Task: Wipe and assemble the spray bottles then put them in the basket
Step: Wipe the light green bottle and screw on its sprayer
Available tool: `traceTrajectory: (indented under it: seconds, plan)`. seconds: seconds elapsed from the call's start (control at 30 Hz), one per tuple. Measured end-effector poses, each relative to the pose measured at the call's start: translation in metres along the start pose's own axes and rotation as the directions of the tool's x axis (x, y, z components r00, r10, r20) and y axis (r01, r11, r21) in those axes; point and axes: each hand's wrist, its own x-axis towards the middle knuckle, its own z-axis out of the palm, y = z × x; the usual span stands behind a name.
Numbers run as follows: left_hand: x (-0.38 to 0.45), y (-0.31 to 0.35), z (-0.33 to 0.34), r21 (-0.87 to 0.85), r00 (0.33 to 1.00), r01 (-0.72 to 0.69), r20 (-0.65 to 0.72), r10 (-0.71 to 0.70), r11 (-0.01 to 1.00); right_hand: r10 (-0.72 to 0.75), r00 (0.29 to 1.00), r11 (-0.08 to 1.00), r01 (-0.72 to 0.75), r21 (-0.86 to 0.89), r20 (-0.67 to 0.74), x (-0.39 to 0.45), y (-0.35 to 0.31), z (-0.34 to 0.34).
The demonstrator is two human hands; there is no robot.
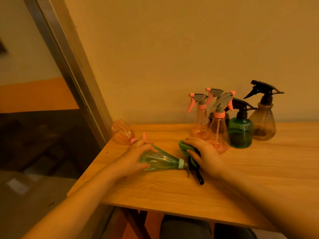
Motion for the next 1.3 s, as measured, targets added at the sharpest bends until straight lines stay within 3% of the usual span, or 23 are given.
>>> traceTrajectory:
  seconds: [0.17,0.4,0.6,0.8,1.07,1.3]
  plan:
    - [0.001,-0.004,-0.001,-0.020,1.000,-0.008,0.030,0.009,1.000,-0.026,0.986,0.997,0.037,-0.061,0.165,-0.001,0.013,0.010]
    - [0.001,-0.008,0.002,-0.033,1.000,-0.016,0.016,0.017,0.999,-0.097,0.977,0.987,0.119,-0.110,0.190,-0.022,0.026,-0.001]
    - [0.000,-0.010,0.003,-0.025,0.999,-0.035,0.001,0.035,0.999,-0.184,0.975,0.972,0.200,-0.128,0.126,-0.043,0.038,-0.015]
    - [0.000,-0.010,0.003,-0.016,0.999,-0.032,0.009,0.032,0.999,-0.264,0.961,0.963,0.258,-0.077,-0.079,-0.030,0.016,-0.008]
    - [0.000,-0.007,0.002,-0.015,1.000,-0.028,0.012,0.028,1.000,-0.303,0.935,0.946,0.319,-0.060,0.182,-0.018,-0.001,0.018]
    - [0.000,-0.007,0.003,-0.020,1.000,-0.025,0.001,0.025,0.999,-0.311,0.917,0.938,0.338,-0.076,0.249,-0.031,0.011,0.005]
